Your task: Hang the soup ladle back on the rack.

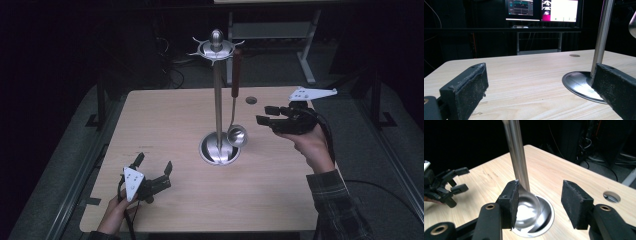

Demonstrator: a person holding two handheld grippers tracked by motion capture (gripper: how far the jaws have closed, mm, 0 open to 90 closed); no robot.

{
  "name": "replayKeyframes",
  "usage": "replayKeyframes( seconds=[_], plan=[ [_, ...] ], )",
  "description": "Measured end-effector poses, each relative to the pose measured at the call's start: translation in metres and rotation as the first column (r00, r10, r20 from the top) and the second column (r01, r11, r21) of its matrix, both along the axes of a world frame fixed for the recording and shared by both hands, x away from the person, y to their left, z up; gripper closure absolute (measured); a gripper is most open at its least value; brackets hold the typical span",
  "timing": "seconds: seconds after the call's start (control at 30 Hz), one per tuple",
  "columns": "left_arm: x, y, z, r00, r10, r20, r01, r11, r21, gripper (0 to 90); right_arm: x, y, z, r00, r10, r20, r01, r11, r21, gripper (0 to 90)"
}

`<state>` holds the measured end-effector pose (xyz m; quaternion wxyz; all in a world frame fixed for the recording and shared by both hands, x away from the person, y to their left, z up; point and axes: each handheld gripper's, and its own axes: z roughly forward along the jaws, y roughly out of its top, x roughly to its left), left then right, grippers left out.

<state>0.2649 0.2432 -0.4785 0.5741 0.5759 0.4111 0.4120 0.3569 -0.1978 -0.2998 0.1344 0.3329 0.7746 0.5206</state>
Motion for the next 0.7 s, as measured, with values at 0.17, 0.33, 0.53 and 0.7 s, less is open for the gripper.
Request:
replayKeyframes(
  seconds=[0.17, 0.33, 0.53, 0.7],
  plan=[
    [0.0, 0.0, 0.0, 1.0, -0.001, 0.0, 0.001, 1.0, 0.0, 0.3, -0.005, -0.009, -0.016, 0.9998, -0.019, -0.011, 0.019, 1.0, -0.016, 43.1],
    [0.0, 0.001, 0.0, 1.0, 0.0, -0.003, 0.0, 1.0, 0.008, 0.2, -0.009, -0.017, -0.033, 0.9989, -0.039, -0.028, 0.038, 0.999, -0.027, 40.8],
    [0.0, 0.001, 0.0, 1.0, 0.0, -0.003, 0.0, 1.0, 0.008, 0.2, -0.014, -0.027, -0.056, 0.9975, -0.068, -0.021, 0.067, 0.997, -0.047, 36.8],
    [0.0, 0.001, 0.0, 1.0, 0.0, -0.005, 0.0, 0.9999, 0.012, 0.2, -0.018, -0.035, -0.076, 0.9955, -0.084, -0.046, 0.081, 0.995, -0.051, 33.9]
  ],
)
